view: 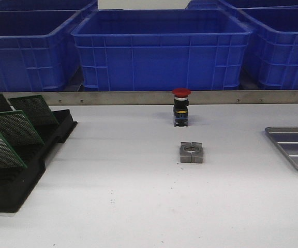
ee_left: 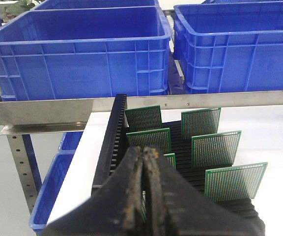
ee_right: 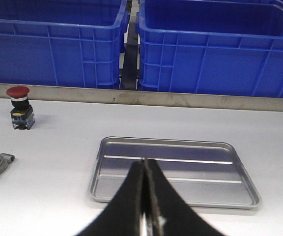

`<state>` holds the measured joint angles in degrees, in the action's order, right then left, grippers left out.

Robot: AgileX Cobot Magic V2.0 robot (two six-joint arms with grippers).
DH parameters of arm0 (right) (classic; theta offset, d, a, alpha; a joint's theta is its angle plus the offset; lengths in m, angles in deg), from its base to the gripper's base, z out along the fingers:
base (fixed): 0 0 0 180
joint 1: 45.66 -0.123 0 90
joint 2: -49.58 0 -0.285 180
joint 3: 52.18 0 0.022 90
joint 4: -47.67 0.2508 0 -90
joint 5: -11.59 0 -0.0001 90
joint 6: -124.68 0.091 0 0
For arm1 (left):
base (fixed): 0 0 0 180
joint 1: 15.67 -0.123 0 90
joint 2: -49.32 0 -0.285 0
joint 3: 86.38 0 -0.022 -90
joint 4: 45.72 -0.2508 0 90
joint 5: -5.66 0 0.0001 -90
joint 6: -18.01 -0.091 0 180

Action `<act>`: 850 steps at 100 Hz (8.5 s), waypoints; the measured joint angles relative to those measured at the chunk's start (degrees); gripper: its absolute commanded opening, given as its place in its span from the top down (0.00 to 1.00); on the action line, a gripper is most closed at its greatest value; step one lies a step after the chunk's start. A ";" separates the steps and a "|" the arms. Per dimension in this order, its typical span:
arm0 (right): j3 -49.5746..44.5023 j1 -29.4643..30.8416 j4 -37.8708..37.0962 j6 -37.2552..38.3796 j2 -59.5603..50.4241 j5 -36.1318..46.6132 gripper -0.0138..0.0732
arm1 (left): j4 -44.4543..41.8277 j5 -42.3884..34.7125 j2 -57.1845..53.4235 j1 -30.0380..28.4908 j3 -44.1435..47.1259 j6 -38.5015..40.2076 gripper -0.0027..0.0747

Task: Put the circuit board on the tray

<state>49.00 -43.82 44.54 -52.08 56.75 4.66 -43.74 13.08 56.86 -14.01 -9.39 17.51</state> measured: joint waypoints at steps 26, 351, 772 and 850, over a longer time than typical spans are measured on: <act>0.00 0.00 0.00 0.00 0.00 0.00 0.91 | 0.00 0.00 0.00 0.00 0.00 0.00 0.99; 0.00 0.00 0.00 0.00 0.00 0.00 0.91 | 47.86 59.17 72.82 2.58 -53.25 -78.45 0.99; 46.18 11.87 50.37 -48.00 84.49 -21.76 0.92 | 67.95 47.97 88.85 28.40 -53.36 -83.27 0.30; 48.13 11.87 50.70 -50.36 85.82 -14.76 0.09 | 60.78 47.75 85.43 23.04 -54.51 -83.27 0.30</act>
<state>97.13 -31.95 95.24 -102.44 142.57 -10.10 17.04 60.84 142.28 9.02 -63.90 -65.76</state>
